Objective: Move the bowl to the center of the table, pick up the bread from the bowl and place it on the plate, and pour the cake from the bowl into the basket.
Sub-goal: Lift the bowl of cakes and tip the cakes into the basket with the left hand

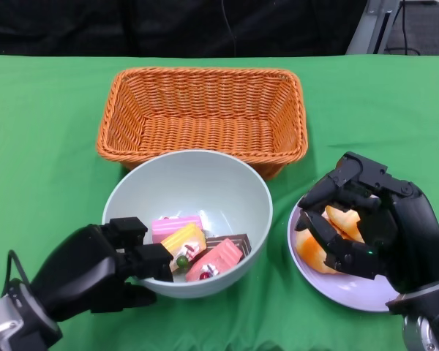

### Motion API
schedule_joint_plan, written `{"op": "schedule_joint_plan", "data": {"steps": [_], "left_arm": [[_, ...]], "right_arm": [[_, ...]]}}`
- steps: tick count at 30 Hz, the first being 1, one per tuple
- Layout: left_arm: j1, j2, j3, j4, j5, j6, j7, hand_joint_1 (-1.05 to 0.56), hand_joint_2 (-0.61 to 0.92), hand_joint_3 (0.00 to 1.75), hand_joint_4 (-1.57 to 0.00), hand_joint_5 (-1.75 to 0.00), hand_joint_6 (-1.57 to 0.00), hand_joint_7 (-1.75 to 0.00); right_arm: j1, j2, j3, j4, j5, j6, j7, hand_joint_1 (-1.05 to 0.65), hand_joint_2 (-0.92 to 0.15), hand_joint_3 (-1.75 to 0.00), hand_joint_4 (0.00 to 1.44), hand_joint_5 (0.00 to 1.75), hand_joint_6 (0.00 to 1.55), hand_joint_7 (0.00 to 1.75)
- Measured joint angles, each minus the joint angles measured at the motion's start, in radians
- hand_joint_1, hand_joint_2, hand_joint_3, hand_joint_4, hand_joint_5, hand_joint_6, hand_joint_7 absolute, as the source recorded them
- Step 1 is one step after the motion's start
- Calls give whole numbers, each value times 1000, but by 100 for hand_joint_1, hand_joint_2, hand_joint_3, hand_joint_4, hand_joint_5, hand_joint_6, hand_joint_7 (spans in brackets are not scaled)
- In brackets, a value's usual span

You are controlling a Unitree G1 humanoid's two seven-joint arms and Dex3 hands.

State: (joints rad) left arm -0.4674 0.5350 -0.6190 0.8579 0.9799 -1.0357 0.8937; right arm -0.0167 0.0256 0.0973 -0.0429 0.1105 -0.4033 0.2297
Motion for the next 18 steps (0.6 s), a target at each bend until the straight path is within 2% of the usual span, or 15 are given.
{"op": "schedule_joint_plan", "data": {"steps": [2,8,11,14,16,18], "left_arm": [[20,10,34,-27,-57,-39,-37,-5,68,84,-72,-168,-71,-137],[51,11,144,-105,-199,-116,-146,-1,61,96,-73,-164,-73,-133],[55,5,185,-123,-254,-149,-209,-4,57,111,-73,-165,-76,-129],[60,-9,224,-148,-333,-168,-279,-4,53,120,-75,-166,-79,-127],[69,-21,250,-173,-394,-175,-329,-3,49,130,-75,-172,-79,-134],[83,-35,270,-197,-457,-179,-383,-3,48,132,-77,-174,-80,-139]], "right_arm": [[-1,0,-1,4,2,-1,1,-23,-59,-77,71,144,72,116],[-3,0,-1,28,5,-12,3,-23,-60,-76,71,144,71,116],[-3,-1,-2,34,7,-16,5,-23,-61,-73,71,145,71,117],[-7,-1,-2,43,7,-27,4,-22,-62,-72,72,145,71,118],[-10,0,-2,46,7,-30,4,-21,-62,-73,71,144,71,118],[-11,1,-3,54,7,-32,3,-21,-61,-73,72,144,71,117]]}}
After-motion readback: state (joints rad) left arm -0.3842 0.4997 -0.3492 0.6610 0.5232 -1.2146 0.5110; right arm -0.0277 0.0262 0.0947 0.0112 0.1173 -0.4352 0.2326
